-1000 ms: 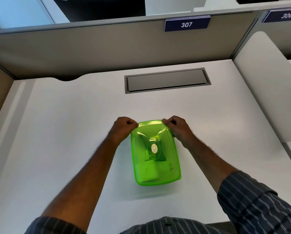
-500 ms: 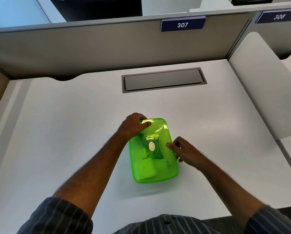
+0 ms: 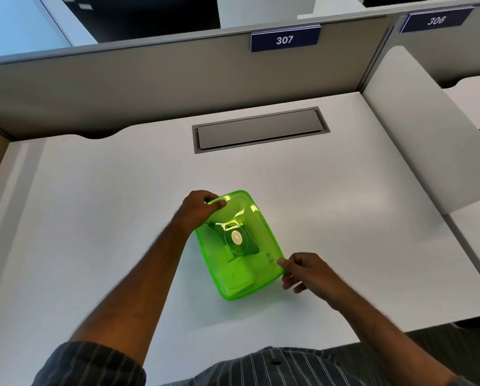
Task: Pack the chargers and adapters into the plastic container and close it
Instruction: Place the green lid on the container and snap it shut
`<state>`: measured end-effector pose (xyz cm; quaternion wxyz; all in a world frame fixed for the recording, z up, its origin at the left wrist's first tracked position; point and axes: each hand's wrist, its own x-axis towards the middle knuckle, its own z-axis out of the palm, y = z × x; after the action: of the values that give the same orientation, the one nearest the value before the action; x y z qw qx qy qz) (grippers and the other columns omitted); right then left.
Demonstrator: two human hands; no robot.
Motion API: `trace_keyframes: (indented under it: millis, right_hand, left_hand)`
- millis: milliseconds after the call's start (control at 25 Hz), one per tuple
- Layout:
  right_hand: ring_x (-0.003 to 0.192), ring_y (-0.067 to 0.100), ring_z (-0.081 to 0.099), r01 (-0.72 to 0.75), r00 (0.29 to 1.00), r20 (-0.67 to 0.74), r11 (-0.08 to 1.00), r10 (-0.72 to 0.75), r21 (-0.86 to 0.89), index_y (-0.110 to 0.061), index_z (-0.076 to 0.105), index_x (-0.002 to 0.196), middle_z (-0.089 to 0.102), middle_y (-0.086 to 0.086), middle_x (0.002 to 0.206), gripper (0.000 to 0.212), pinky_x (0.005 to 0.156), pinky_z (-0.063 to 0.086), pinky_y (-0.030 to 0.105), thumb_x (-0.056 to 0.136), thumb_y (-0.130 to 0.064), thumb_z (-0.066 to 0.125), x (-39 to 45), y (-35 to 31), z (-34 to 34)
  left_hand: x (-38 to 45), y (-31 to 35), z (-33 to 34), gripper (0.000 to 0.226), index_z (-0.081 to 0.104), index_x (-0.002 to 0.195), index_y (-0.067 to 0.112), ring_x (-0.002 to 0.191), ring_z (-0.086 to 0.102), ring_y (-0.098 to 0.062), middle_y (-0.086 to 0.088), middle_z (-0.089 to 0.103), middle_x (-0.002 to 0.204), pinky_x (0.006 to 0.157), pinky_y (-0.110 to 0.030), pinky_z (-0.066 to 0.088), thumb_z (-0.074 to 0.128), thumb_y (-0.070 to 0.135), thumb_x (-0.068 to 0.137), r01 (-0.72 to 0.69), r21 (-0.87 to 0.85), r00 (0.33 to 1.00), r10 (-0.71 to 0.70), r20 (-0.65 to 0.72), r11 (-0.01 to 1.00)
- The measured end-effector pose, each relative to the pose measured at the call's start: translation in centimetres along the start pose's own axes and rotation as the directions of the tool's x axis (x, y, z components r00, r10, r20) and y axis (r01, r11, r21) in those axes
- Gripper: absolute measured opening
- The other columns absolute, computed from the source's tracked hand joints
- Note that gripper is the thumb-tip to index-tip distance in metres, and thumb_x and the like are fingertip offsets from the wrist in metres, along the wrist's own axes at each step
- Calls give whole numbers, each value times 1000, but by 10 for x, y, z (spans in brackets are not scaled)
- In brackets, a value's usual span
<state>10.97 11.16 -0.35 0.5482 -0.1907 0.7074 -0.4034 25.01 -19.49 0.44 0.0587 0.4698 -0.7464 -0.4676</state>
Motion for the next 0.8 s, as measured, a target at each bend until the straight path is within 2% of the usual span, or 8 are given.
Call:
trace_keyframes:
  millis: [160, 320, 440, 560, 640, 720, 800]
  right_hand:
    - [79, 35, 77, 6, 996, -85, 986, 8, 166, -5, 62, 87, 74, 13, 82, 36, 59, 57, 35, 92, -40, 71, 5, -3, 3]
    - [73, 28, 72, 42, 985, -169, 938, 18, 345, -8, 60, 96, 69, 16, 89, 20, 61, 59, 37, 92, -22, 73, 10, -8, 11]
    - [76, 22, 69, 103, 981, -194, 899, -20, 425, -11, 63, 112, 68, 15, 96, 22, 67, 59, 37, 92, -14, 71, 15, -13, 16]
    - [84, 22, 70, 125, 982, -181, 924, -62, 361, -30, 65, 124, 67, 11, 97, 31, 75, 61, 41, 95, -19, 68, 17, -16, 16]
    - [91, 23, 70, 137, 980, -175, 953, -91, 269, -38, 61, 131, 66, 11, 102, 40, 78, 63, 45, 96, -21, 68, 18, -17, 15]
    - [92, 20, 68, 157, 972, -202, 972, -121, 172, -36, 58, 135, 64, 10, 105, 43, 73, 62, 39, 96, -22, 68, 20, -18, 14]
    - [88, 18, 65, 163, 958, -253, 981, -133, 102, -23, 60, 129, 64, 11, 105, 36, 69, 60, 36, 94, -21, 70, 22, -17, 12]
  left_hand:
    - [-19, -25, -12, 23, 76, 100, 16, 100, 64, -21, -5, 72, 100, 84, -31, 47, 81, 34, 85, 24, -111, 996, -33, -78, 993]
    - [-45, -48, -9, 30, 73, 103, 13, 94, 60, -22, -5, 68, 99, 82, -32, 44, 74, 39, 90, 86, -100, 982, -101, -162, 991]
    - [-71, -60, 1, 32, 67, 109, 16, 97, 59, -24, -7, 63, 104, 87, -37, 47, 67, 45, 94, 109, -97, 954, -132, -271, 989]
    - [-98, -70, 14, 29, 57, 112, 23, 99, 59, -27, -8, 60, 108, 87, -43, 50, 61, 47, 97, 106, -127, 938, -141, -316, 986]
    - [-113, -73, 21, 26, 51, 113, 26, 99, 59, -26, -7, 58, 110, 83, -41, 50, 57, 47, 99, 112, -144, 935, -154, -320, 983]
    - [-125, -75, 25, 23, 48, 112, 28, 96, 59, -26, -6, 58, 109, 77, -37, 46, 55, 47, 100, 120, -169, 935, -168, -312, 978]
    - [-136, -79, 29, 22, 46, 111, 30, 88, 57, -25, -5, 56, 103, 72, -36, 43, 52, 48, 101, 128, -171, 940, -175, -294, 977]
